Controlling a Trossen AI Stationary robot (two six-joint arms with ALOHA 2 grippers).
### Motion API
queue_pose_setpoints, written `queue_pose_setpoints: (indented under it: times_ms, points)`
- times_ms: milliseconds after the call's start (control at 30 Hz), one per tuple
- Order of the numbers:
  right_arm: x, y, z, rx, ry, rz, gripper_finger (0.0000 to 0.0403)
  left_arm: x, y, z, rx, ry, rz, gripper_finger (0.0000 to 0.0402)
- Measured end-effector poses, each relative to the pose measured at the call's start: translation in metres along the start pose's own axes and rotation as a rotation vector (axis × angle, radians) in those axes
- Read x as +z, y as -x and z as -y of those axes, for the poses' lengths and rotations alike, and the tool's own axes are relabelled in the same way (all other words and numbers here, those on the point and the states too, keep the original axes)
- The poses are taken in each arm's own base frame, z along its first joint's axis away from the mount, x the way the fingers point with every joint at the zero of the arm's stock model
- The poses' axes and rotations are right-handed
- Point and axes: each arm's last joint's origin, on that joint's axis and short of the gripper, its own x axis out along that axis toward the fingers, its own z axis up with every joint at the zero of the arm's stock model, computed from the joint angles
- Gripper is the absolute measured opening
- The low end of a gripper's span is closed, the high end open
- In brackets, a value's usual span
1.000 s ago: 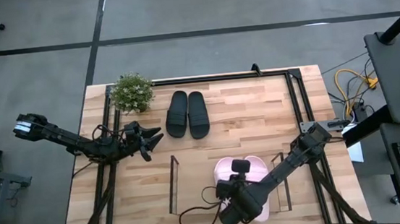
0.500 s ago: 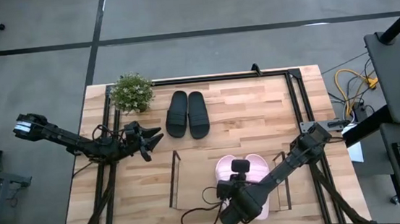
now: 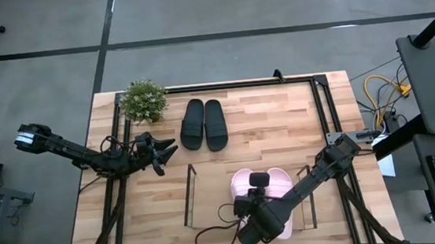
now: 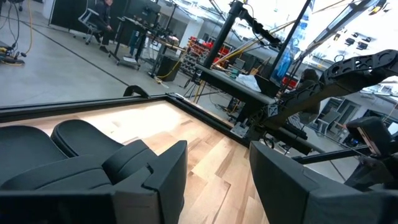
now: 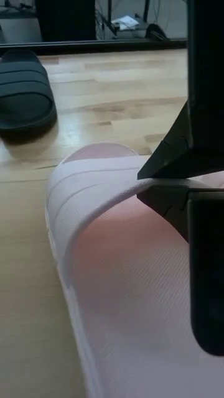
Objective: Pick and place slides into the shelf
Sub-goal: Put the pink slide on the shelf
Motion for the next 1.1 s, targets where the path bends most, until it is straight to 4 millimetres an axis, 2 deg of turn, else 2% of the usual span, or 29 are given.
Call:
queue_pose_setpoints:
  times_ms: [567, 900, 1100]
  points:
    - [-0.001, -0.004, 0.001, -0.032, 0.05, 0.007, 0.0008, 0.0, 0.0, 0.0, -0.002, 0.004, -0.001, 0.016]
    - [-0.008, -0.012, -0.004, -0.048, -0.037, -0.021, 0.0008, 0.0, 0.0, 0.0, -0.003, 0.004, -0.002, 0.016]
    - [-0.009, -0.012, -0.005, -0.037, -0.03, -0.037, 0.0008, 0.0, 0.0, 0.0, -0.004, 0.004, -0.002, 0.016]
